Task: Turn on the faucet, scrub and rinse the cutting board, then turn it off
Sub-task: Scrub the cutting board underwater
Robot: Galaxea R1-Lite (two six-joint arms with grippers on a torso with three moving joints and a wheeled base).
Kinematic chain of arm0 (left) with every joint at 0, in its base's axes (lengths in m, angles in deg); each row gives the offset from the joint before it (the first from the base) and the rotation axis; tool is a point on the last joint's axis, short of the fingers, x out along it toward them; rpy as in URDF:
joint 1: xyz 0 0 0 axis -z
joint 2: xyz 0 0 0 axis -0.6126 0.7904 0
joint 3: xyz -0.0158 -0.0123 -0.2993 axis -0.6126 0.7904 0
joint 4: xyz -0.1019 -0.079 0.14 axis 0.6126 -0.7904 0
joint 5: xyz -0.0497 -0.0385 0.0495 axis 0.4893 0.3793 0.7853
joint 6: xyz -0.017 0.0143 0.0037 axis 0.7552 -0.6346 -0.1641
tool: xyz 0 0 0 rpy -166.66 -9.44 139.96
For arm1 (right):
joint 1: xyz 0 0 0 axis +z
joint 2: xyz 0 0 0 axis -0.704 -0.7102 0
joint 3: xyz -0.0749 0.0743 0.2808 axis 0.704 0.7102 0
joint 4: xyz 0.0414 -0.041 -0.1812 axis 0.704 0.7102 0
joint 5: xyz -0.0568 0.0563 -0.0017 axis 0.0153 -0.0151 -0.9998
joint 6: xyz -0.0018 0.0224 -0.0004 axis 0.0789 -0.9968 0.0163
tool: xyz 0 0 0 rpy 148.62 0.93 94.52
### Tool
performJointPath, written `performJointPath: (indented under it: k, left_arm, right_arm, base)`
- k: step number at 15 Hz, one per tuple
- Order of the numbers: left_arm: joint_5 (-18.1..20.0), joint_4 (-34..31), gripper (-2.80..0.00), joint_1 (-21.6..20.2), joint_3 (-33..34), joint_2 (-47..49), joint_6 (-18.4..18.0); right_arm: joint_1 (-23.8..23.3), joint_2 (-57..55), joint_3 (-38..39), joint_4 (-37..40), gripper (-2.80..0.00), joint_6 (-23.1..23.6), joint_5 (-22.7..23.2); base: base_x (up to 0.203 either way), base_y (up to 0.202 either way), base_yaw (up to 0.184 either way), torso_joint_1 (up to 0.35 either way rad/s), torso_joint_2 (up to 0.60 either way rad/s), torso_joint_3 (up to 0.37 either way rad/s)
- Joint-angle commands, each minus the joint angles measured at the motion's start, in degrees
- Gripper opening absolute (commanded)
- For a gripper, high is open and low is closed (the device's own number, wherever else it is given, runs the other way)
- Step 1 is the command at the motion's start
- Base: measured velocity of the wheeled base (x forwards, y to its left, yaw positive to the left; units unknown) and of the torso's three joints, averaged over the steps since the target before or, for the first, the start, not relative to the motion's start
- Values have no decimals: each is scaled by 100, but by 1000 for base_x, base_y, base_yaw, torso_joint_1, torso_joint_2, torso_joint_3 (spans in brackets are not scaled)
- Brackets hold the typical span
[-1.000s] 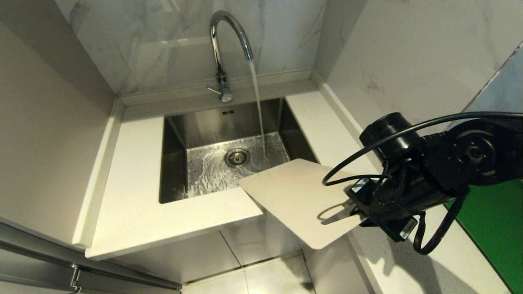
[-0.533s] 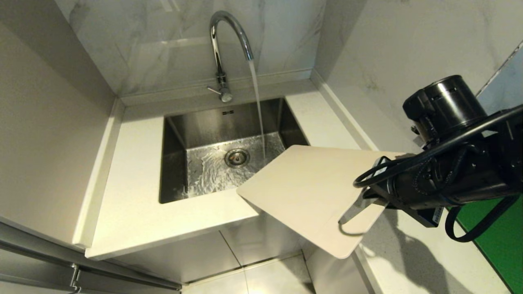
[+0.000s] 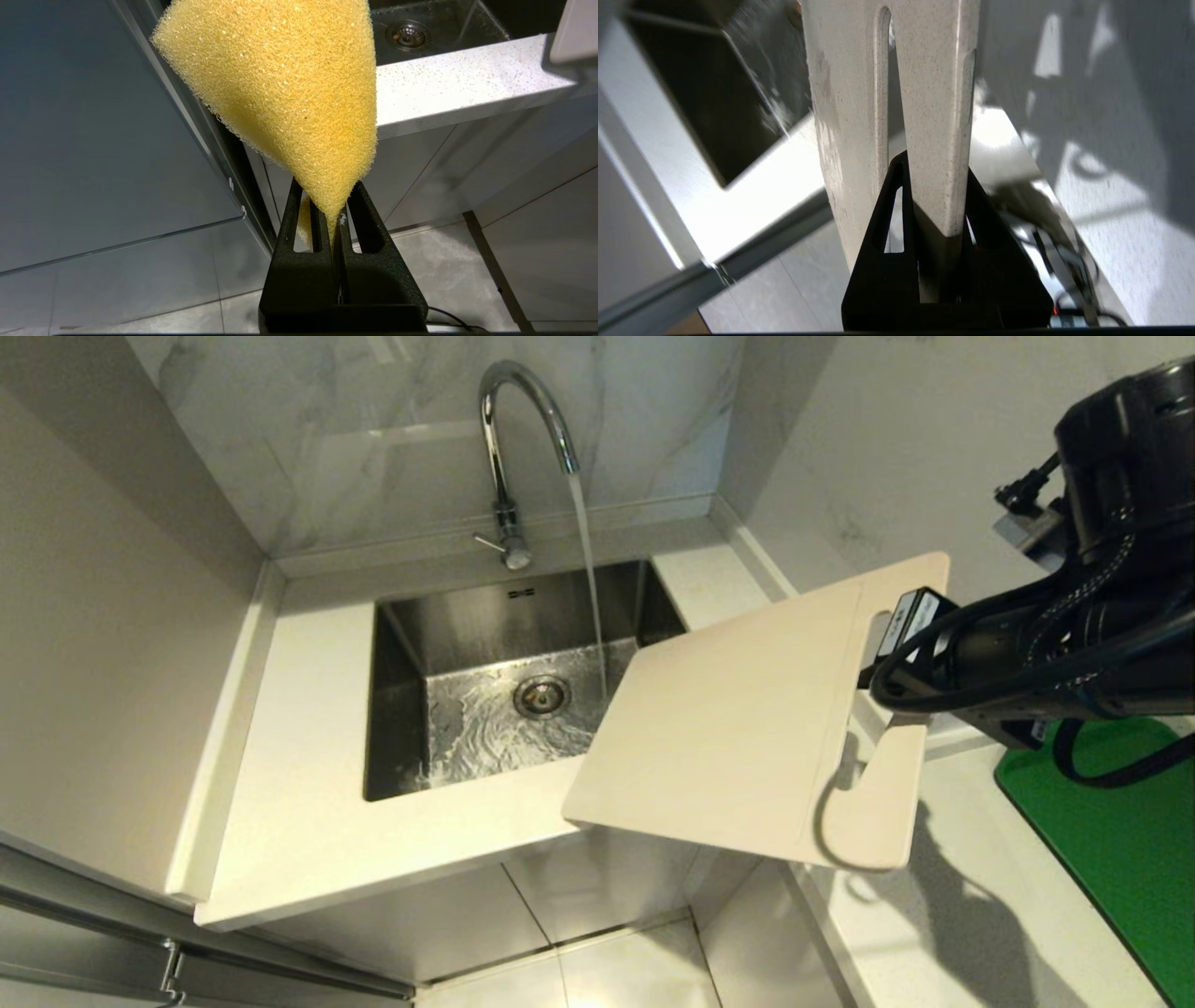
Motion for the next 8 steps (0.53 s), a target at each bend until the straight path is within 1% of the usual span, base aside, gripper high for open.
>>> performJointPath:
  k: [1, 5, 8]
  left_arm:
    - [-2, 4, -280, -2, 9, -21, 3]
    - [-2, 4, -280, -2, 9, -21, 3]
    - [-2, 4, -280, -2, 9, -21, -5]
  right_arm:
    - [-82, 64, -319, -119, -280, 59, 3]
    - [-122, 65, -946, -72, -280, 78, 0]
    - [-122, 134, -943, -42, -280, 79, 0]
  base:
    - [0, 0, 0, 0, 0, 0]
    - [0, 0, 0, 0, 0, 0]
    - [0, 0, 0, 0, 0, 0]
